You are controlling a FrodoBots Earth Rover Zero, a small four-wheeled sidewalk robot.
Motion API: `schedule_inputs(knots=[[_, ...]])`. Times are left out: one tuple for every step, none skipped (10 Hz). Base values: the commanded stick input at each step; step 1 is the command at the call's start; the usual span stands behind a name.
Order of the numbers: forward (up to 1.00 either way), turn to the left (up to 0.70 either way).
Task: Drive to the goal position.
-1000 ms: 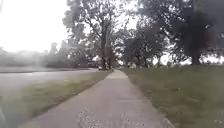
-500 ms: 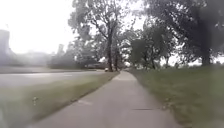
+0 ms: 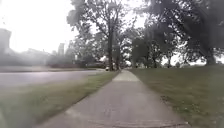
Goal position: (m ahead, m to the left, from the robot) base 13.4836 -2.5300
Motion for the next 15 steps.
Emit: schedule_inputs(knots=[[1.00, -0.28], [1.00, -0.40], [1.00, -0.40], [1.00, -0.40], [1.00, -0.39], [1.00, 0.00], [1.00, 0.00], [1.00, 0.00], [1.00, 0.00], [1.00, 0.00], [1.00, 0.00], [1.00, 0.00], [1.00, 0.00], [1.00, 0.00], [1.00, 0.00]])
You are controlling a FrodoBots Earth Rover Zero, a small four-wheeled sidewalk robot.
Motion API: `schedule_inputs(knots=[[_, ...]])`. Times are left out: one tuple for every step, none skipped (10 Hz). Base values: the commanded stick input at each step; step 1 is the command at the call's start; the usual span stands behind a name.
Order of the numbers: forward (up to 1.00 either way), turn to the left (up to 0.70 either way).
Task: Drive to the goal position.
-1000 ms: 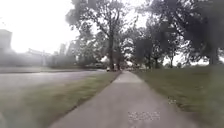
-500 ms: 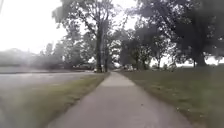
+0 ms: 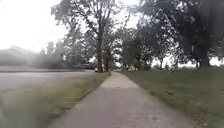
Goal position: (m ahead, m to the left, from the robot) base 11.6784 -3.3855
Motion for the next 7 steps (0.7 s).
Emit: schedule_inputs(knots=[[1.00, 0.00], [1.00, 0.00], [1.00, 0.00], [1.00, 0.00], [1.00, 0.00], [1.00, 0.00], [1.00, 0.00]])
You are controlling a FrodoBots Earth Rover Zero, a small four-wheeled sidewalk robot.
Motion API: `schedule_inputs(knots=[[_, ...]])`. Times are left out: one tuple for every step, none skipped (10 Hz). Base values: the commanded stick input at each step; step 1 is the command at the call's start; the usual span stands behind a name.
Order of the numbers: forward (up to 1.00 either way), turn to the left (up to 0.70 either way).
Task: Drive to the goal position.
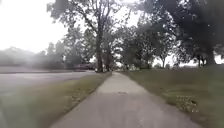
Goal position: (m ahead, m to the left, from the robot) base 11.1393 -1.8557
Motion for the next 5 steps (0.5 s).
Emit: schedule_inputs(knots=[[1.00, 0.00], [1.00, 0.00], [1.00, 0.00], [1.00, 0.00], [1.00, 0.00]])
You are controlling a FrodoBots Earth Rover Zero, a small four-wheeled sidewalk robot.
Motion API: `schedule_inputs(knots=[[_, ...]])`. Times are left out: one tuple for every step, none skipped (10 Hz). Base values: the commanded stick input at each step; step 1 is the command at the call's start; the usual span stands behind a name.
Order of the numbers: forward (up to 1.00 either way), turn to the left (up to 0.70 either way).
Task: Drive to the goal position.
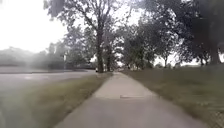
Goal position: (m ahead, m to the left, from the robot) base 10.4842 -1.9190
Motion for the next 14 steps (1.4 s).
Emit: schedule_inputs(knots=[[1.00, 0.00], [1.00, 0.00], [1.00, 0.00], [1.00, 0.00], [1.00, 0.00], [1.00, 0.00], [1.00, 0.00], [1.00, 0.00], [1.00, -0.35], [1.00, -0.15], [1.00, 0.00], [1.00, 0.00], [1.00, 0.00], [1.00, 0.00]])
